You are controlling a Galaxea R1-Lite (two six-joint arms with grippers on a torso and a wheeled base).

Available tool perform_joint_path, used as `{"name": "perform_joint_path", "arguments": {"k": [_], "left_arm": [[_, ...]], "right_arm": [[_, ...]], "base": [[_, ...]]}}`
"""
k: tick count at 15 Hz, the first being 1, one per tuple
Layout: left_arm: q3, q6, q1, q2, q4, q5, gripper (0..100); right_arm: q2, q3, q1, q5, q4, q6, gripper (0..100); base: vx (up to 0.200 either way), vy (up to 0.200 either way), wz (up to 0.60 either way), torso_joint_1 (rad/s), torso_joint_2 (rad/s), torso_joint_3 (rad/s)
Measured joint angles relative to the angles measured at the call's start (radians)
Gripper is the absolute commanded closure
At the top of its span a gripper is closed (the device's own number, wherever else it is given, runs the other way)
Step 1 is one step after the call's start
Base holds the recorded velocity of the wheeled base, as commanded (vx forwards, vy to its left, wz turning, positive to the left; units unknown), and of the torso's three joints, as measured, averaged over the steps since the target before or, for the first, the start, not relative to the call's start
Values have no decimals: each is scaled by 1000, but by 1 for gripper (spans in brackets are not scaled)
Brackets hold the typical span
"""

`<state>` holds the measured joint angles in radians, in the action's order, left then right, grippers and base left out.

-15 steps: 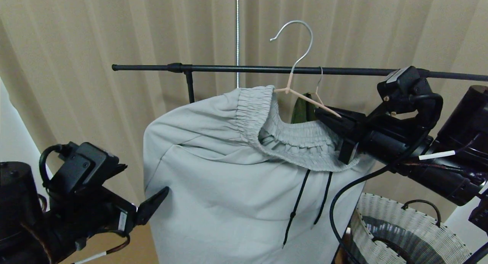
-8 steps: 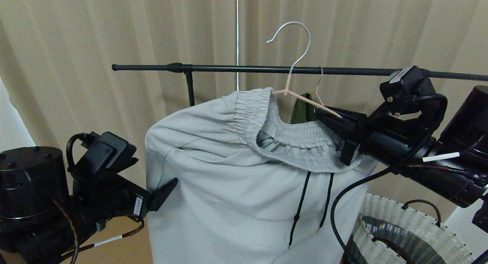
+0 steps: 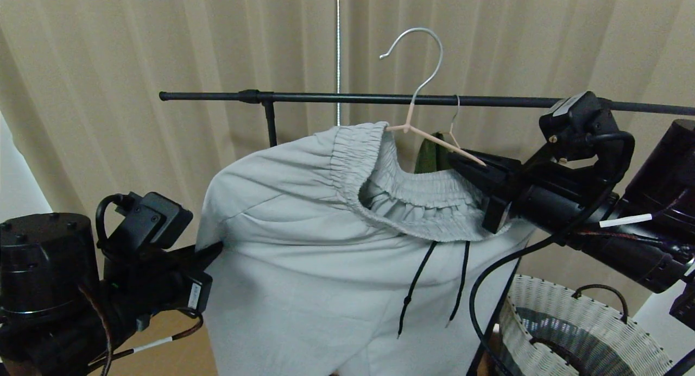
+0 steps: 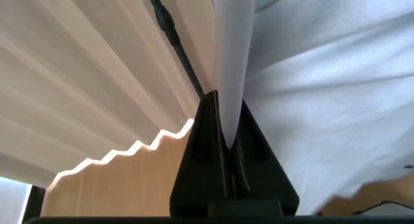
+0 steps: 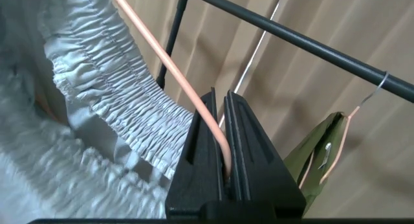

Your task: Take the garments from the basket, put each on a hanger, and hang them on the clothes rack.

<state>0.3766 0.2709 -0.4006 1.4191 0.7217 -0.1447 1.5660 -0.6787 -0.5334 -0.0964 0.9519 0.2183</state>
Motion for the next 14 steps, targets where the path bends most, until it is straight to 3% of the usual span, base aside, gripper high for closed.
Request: {"name": "perform_joint_path", "arguments": {"k": [5,11,12,14], "left_arm": [[-80,138,148,19,53,1,100],[-108,142,193,29,61,1,100],[-108,140,192,28,61,0,0],[-108,116,183,24,59,-1,0]], "right_arm": [[0,-2,32,6,7,0,100],[6,1,69,7,20,0,100],[8,3,69,7,20,1,100],[10,3,72,10,21,2,100]], "base": [[0,0,0,0,0,0],[0,0,0,0,0,0],[0,0,0,0,0,0],[0,0,0,0,0,0]]}}
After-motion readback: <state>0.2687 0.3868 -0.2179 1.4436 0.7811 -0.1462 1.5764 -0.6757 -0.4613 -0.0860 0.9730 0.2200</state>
